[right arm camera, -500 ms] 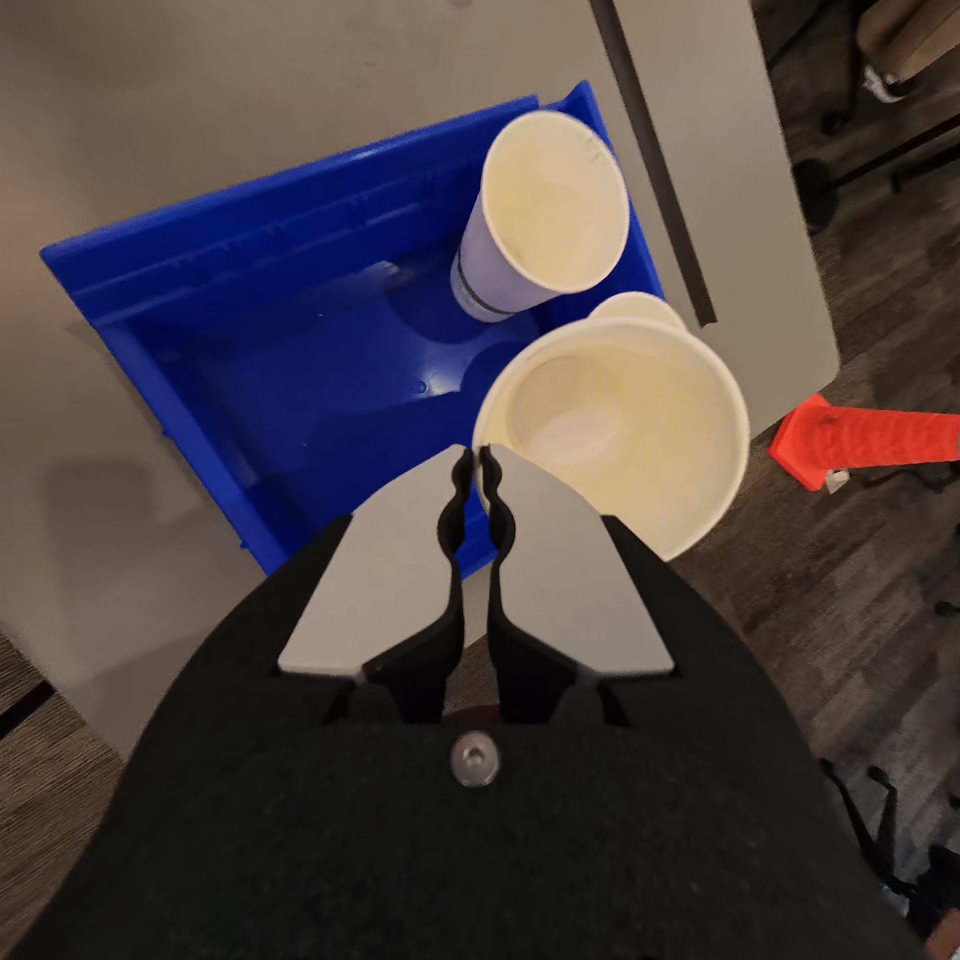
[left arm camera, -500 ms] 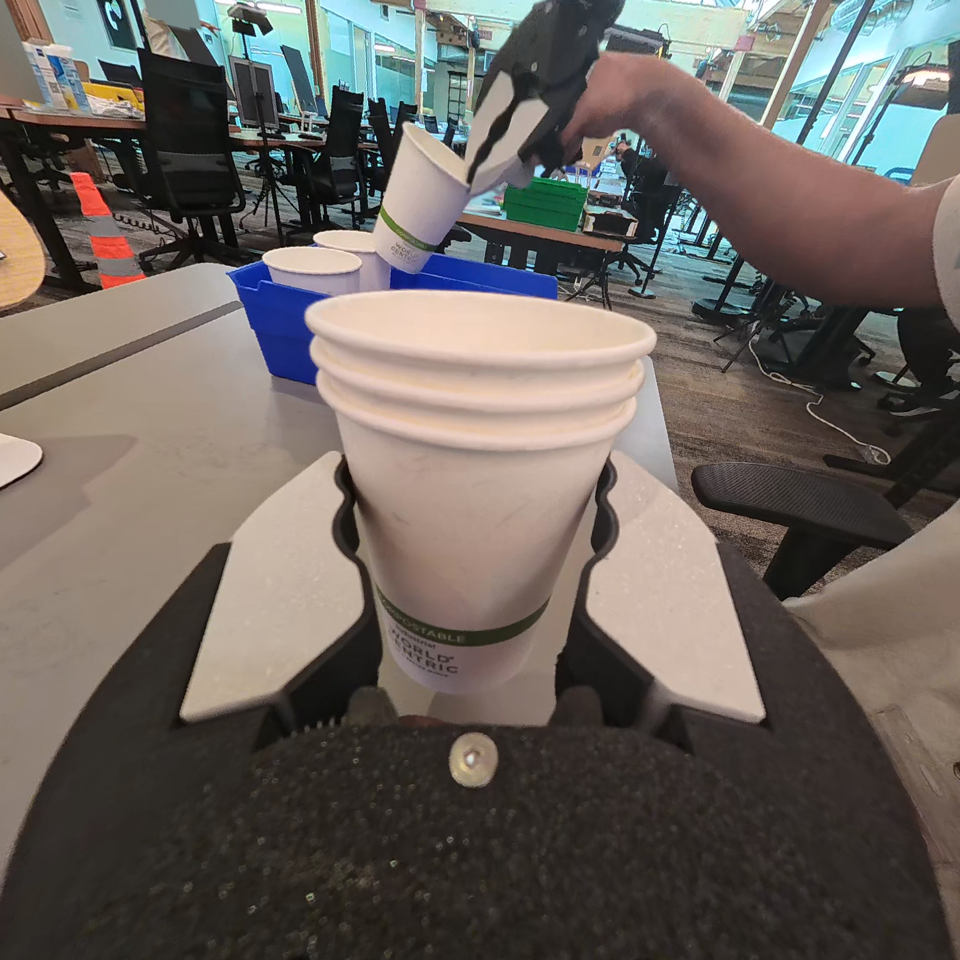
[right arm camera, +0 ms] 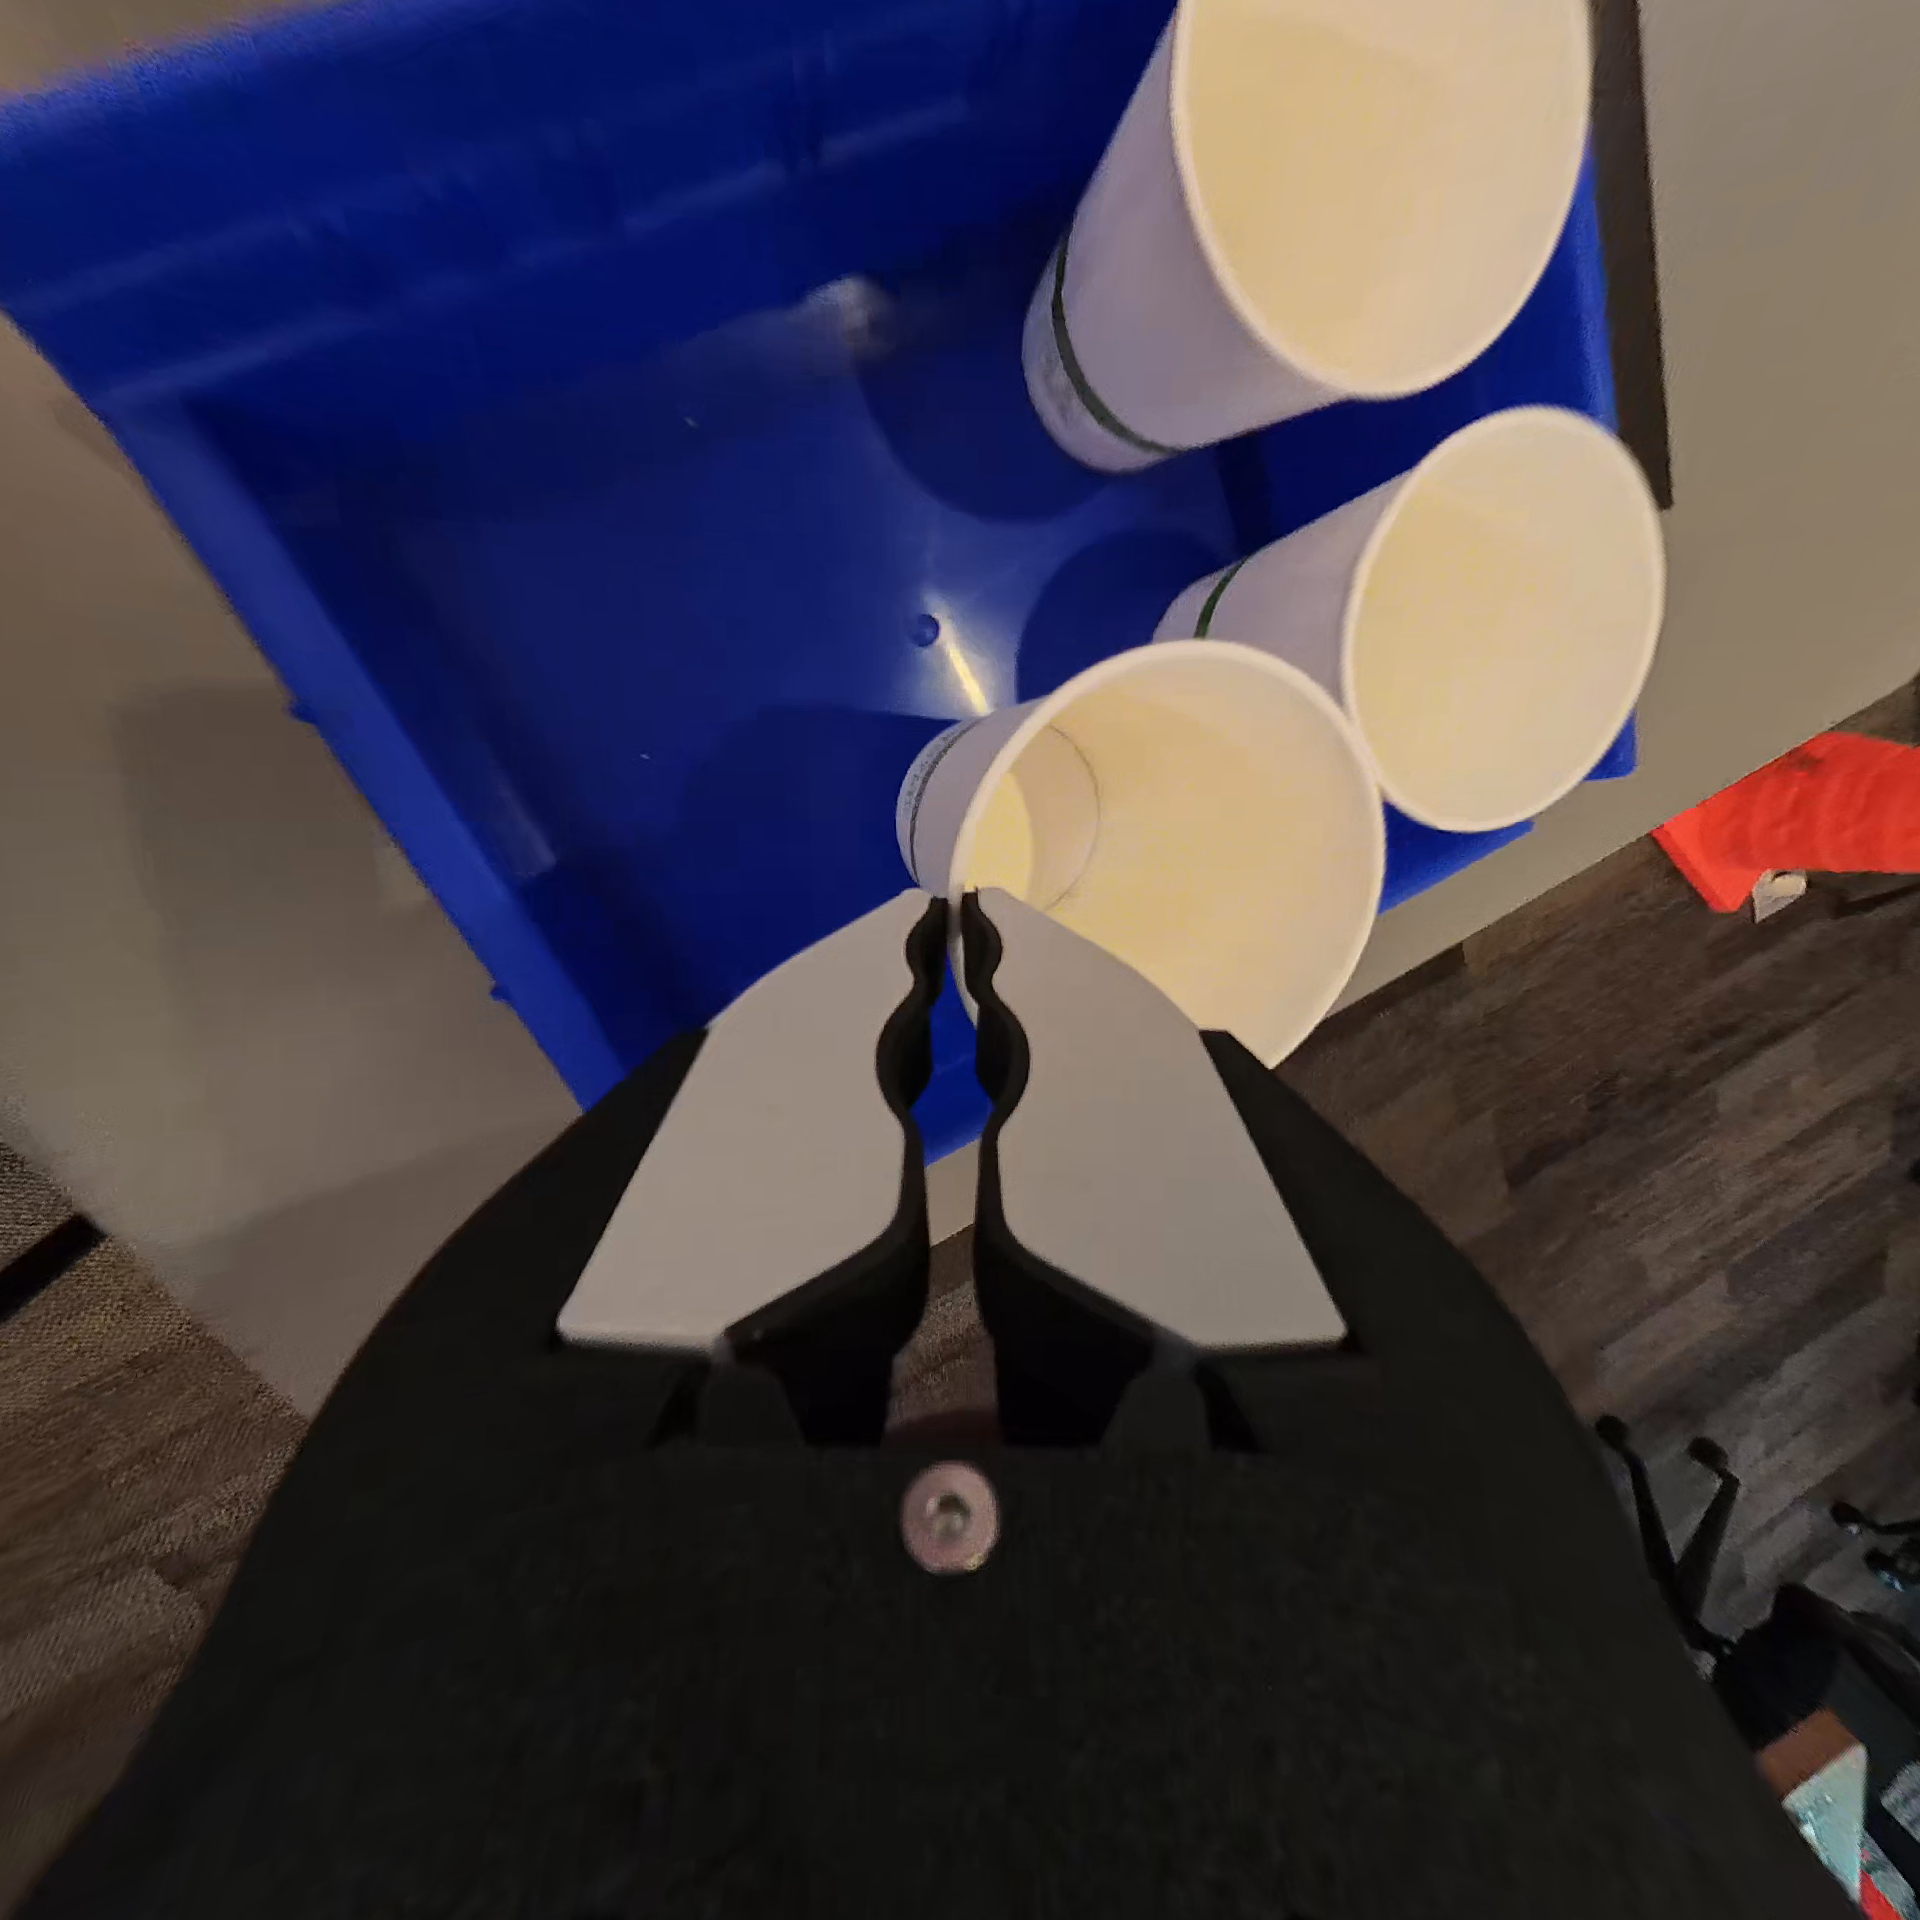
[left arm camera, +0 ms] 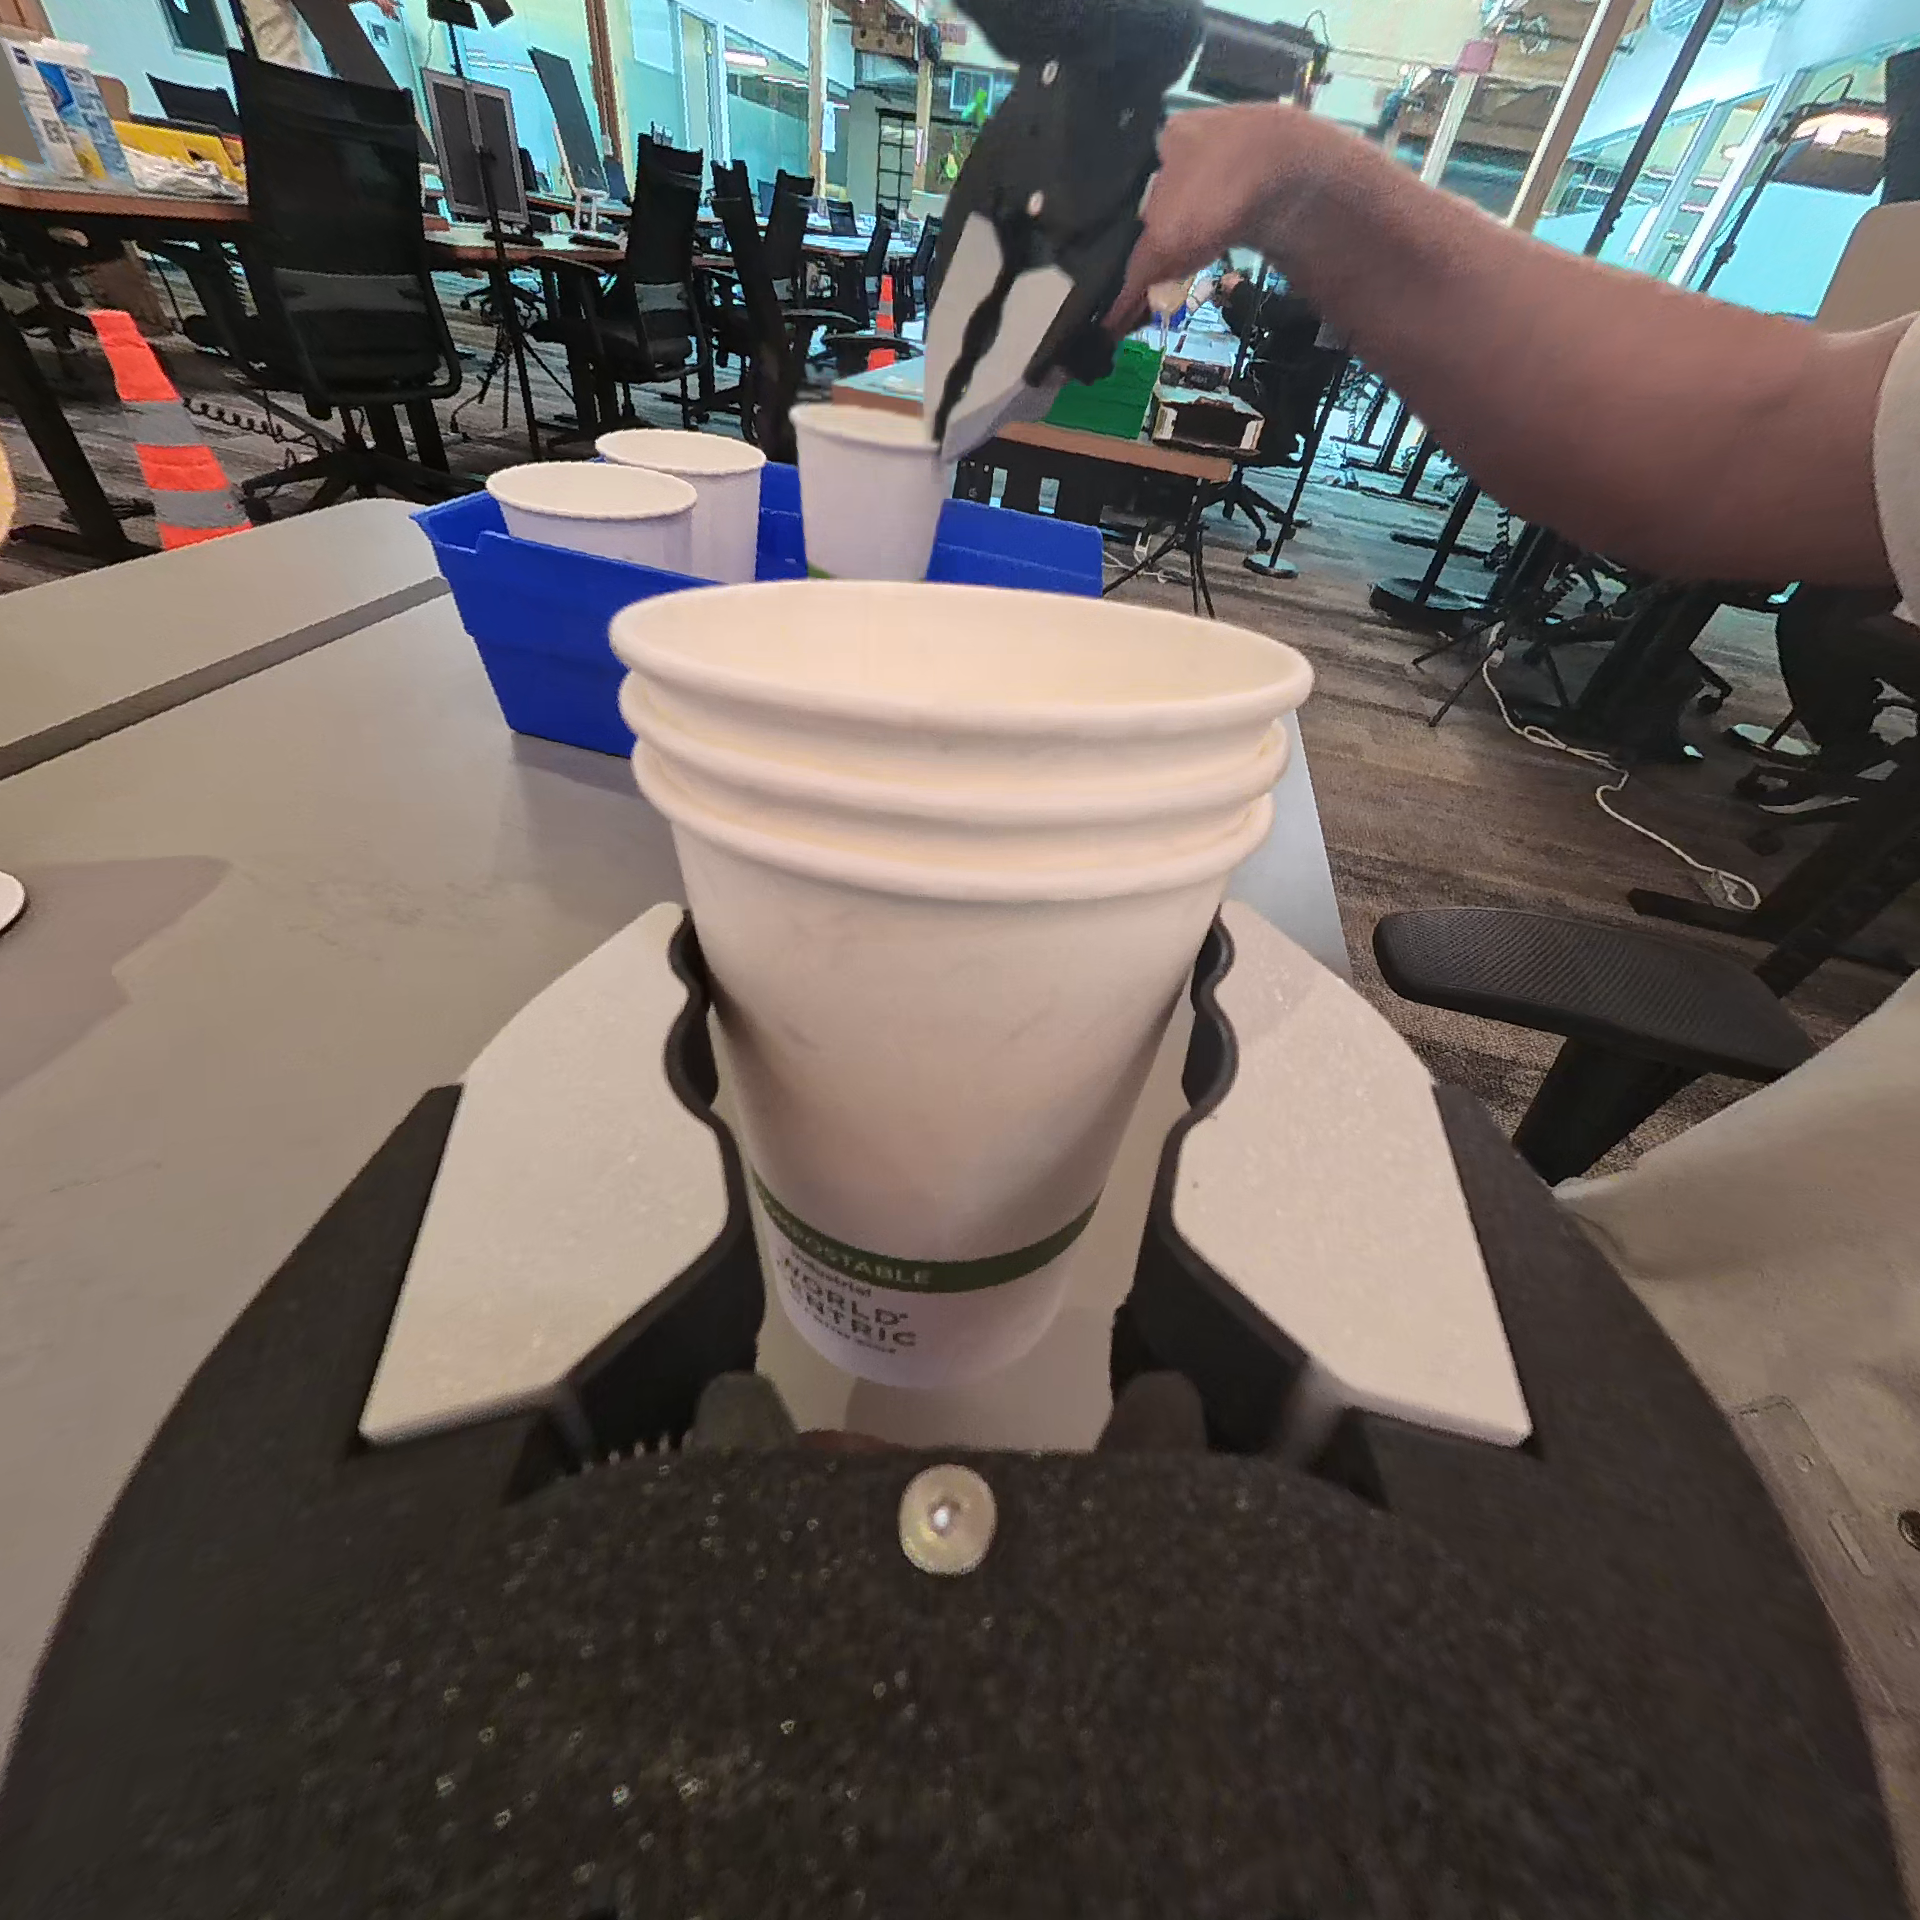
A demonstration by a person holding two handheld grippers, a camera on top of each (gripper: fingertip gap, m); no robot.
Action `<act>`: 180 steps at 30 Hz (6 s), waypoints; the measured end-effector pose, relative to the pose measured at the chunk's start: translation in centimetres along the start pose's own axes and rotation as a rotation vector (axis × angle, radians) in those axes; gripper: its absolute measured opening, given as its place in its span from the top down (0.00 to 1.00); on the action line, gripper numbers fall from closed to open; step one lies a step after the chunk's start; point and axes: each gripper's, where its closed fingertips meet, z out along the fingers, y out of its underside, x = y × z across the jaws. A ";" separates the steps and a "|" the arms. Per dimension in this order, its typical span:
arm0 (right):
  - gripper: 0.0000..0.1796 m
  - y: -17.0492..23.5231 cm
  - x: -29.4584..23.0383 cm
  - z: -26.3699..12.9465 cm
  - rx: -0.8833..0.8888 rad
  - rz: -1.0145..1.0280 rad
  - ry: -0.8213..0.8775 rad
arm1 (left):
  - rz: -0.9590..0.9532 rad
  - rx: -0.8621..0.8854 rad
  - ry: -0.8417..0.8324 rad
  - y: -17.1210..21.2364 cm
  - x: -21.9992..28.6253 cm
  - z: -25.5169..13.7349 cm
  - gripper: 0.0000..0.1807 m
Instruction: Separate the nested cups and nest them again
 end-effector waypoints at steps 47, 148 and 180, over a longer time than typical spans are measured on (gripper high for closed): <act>0.98 -29.6 -24.4 -2.7 0.377 -0.640 -0.533 | 0.009 -0.010 -0.042 0.5 -1.0 -0.6 0.51; 0.98 -22.9 -5.1 -28.3 0.383 -0.496 0.205 | 0.042 0.037 -0.027 -1.0 -0.3 -1.8 0.52; 0.88 3.8 -7.7 -0.9 -0.055 -0.125 -0.078 | 0.019 0.039 -0.003 -0.8 0.0 -1.4 0.52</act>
